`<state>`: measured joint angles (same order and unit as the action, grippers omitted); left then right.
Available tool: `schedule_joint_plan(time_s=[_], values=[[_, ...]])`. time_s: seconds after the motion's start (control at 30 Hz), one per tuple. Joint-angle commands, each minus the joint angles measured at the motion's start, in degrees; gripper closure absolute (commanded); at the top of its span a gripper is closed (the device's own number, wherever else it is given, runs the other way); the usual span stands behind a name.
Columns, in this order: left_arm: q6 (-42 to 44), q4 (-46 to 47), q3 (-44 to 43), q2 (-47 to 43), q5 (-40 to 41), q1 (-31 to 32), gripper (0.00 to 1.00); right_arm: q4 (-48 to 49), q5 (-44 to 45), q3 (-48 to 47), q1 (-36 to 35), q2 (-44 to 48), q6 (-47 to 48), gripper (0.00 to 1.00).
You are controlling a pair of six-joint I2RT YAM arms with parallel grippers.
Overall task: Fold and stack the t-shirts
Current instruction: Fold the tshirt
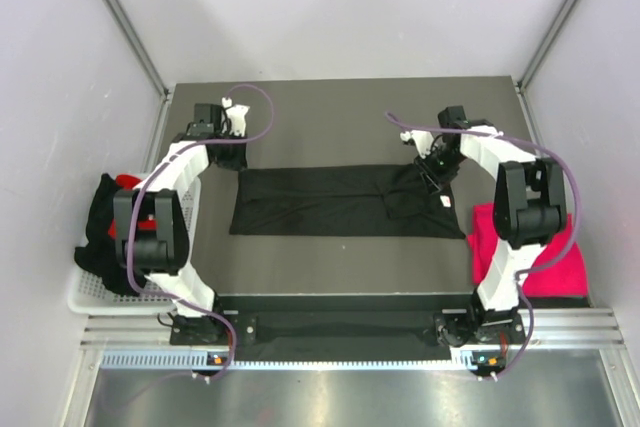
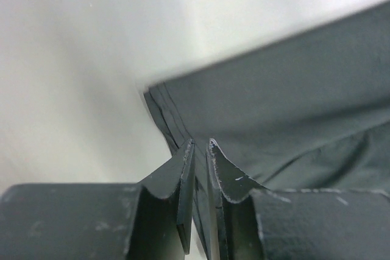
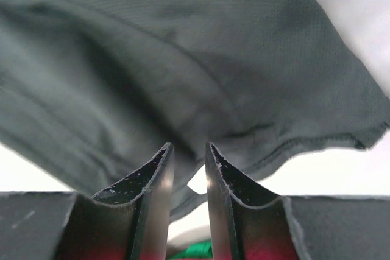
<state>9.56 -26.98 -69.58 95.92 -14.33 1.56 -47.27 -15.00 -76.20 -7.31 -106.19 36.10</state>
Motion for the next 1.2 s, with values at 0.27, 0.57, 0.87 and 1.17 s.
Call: schedule_joint_plan(time_s=[0.27,0.57,0.87,1.17], values=[[1.2,-1.2,-6.6,8.3,0.6,0.1,0.83,4.2,4.1,-8.4,1.7,-8.9,-2.4,0.71],[2.1,-1.3,-9.2,11.8,4.4,0.1,0.64,4.6,3.2,-8.3,1.7,-10.7,-2.6,0.71],[3.1,-3.8,-13.5,18.1,7.6,0.1,0.64,4.1,3.0,-7.4,1.7,-9.6,-2.3,0.7],[3.7,-5.2,-16.5,22.8,8.4,0.0,0.87,4.9,4.1,-9.2,3.3,-10.2,-4.3,0.68]])
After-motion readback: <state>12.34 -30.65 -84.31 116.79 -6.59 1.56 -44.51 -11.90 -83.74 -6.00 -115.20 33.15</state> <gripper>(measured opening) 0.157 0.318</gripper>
